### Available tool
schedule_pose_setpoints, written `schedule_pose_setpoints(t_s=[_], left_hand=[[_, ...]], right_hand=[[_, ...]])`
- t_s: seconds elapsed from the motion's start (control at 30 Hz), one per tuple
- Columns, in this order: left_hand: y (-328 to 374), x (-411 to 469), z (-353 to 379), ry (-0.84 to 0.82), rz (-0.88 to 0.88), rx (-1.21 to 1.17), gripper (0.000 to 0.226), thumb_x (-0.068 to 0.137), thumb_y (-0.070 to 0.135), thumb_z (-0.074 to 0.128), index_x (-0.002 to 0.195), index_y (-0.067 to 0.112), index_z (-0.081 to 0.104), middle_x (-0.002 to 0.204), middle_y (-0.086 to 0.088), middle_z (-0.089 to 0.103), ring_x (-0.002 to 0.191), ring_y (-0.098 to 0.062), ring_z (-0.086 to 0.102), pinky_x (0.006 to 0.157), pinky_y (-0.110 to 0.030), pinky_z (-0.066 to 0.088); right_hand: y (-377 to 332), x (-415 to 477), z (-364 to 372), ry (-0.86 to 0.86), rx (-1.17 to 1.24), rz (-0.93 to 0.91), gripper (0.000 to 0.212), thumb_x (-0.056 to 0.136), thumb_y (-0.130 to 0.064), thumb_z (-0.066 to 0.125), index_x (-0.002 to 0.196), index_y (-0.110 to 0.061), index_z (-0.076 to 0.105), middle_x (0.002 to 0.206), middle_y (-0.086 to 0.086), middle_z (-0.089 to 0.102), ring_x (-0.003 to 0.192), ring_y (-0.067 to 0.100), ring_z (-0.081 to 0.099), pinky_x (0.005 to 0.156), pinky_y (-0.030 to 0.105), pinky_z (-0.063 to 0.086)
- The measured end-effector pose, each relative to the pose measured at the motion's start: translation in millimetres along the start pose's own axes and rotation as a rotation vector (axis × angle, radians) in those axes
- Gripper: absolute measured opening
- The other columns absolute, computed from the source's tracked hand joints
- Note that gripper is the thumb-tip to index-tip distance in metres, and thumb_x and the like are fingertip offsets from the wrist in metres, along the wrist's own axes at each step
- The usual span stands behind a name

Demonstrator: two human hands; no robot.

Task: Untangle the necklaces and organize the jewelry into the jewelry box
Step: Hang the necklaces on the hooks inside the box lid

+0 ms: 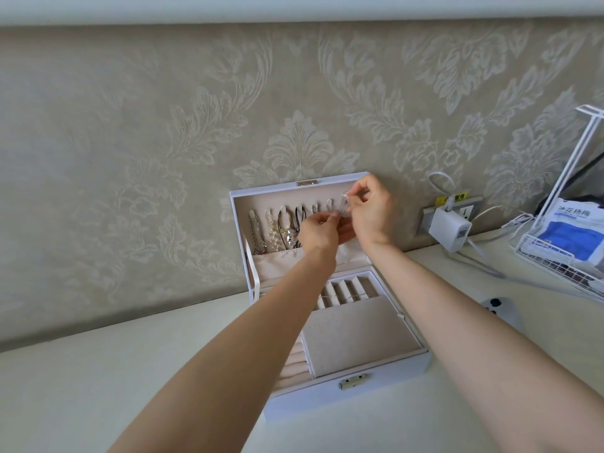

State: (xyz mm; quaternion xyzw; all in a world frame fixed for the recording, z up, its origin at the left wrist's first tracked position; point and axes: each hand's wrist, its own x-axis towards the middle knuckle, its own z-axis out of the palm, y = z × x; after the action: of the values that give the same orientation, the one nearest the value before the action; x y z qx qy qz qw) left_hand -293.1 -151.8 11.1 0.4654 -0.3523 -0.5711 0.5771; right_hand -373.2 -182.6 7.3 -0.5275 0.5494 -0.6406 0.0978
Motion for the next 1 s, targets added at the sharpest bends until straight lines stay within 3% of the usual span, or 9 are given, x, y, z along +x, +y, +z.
schedule_pose_setpoints(t_s=[0.2,0.3,0.37,0.53,0.7,0.8,0.9,1.0], left_hand=[[-2,3,5,0.026,-0.009,0.018,0.022,0.095,0.002,0.051,0.074,0.003,0.057,0.068,-0.010,0.060,0.041,-0.007,0.061,0.049,-0.022,0.056],[-6,8,6,0.066,-0.008,0.074,0.025,0.094,0.006,0.054,0.069,0.003,0.060,0.069,-0.013,0.063,0.053,-0.017,0.065,0.067,-0.035,0.060],[-7,7,6,0.079,-0.019,0.090,0.030,0.093,0.006,0.055,0.064,0.005,0.059,0.064,-0.011,0.062,0.051,-0.017,0.063,0.072,-0.038,0.059],[-13,5,2,0.064,-0.059,0.107,0.028,0.093,0.005,0.055,0.065,0.003,0.059,0.051,-0.004,0.061,0.043,-0.014,0.062,0.057,-0.028,0.059],[-15,-7,1,-0.023,-0.060,0.115,0.010,0.093,0.000,0.053,0.089,-0.006,0.060,0.070,-0.014,0.063,0.044,-0.011,0.063,0.053,-0.024,0.057],[-20,-16,-3,-0.077,-0.068,0.184,0.013,0.092,-0.004,0.053,0.080,-0.001,0.058,0.066,-0.010,0.063,0.040,-0.005,0.060,0.046,-0.016,0.052],[-32,-19,-10,-0.079,-0.089,0.235,0.013,0.092,-0.003,0.053,0.080,0.001,0.056,0.073,-0.016,0.066,0.045,-0.009,0.062,0.052,-0.021,0.056],[-37,-20,-15,-0.082,-0.110,0.192,0.017,0.093,-0.004,0.051,0.077,0.000,0.054,0.063,-0.013,0.064,0.045,-0.013,0.064,0.052,-0.024,0.057]], right_hand=[[2,2,3,0.043,-0.078,-0.081,0.014,0.076,0.000,0.064,0.075,-0.013,0.057,0.068,-0.008,0.058,0.065,0.020,0.058,0.065,0.041,0.050],[2,5,2,0.037,-0.151,-0.087,0.012,0.077,0.000,0.065,0.077,-0.011,0.058,0.070,-0.009,0.058,0.067,0.018,0.055,0.067,0.039,0.047],[2,6,2,0.035,-0.204,-0.075,0.012,0.078,-0.004,0.066,0.080,-0.012,0.057,0.072,-0.005,0.061,0.070,0.023,0.058,0.067,0.042,0.047],[2,5,-4,0.035,-0.290,-0.059,0.017,0.081,-0.014,0.070,0.083,-0.015,0.053,0.073,0.000,0.064,0.072,0.028,0.061,0.064,0.043,0.047],[10,-11,-13,0.034,-0.094,-0.020,0.010,0.081,-0.015,0.068,0.085,-0.015,0.058,0.072,-0.011,0.057,0.069,0.018,0.054,0.069,0.041,0.046],[26,-31,-23,-0.092,0.012,0.040,0.005,0.085,-0.021,0.064,0.084,-0.025,0.061,0.076,-0.010,0.061,0.072,0.014,0.056,0.072,0.040,0.048],[38,-43,-27,-0.248,0.028,0.109,0.007,0.083,-0.018,0.067,0.086,-0.025,0.068,0.081,-0.004,0.066,0.073,0.017,0.058,0.072,0.035,0.049],[44,-43,-26,-0.278,-0.049,0.100,0.010,0.080,-0.014,0.070,0.083,-0.023,0.069,0.086,-0.001,0.067,0.078,0.018,0.059,0.069,0.023,0.043]])
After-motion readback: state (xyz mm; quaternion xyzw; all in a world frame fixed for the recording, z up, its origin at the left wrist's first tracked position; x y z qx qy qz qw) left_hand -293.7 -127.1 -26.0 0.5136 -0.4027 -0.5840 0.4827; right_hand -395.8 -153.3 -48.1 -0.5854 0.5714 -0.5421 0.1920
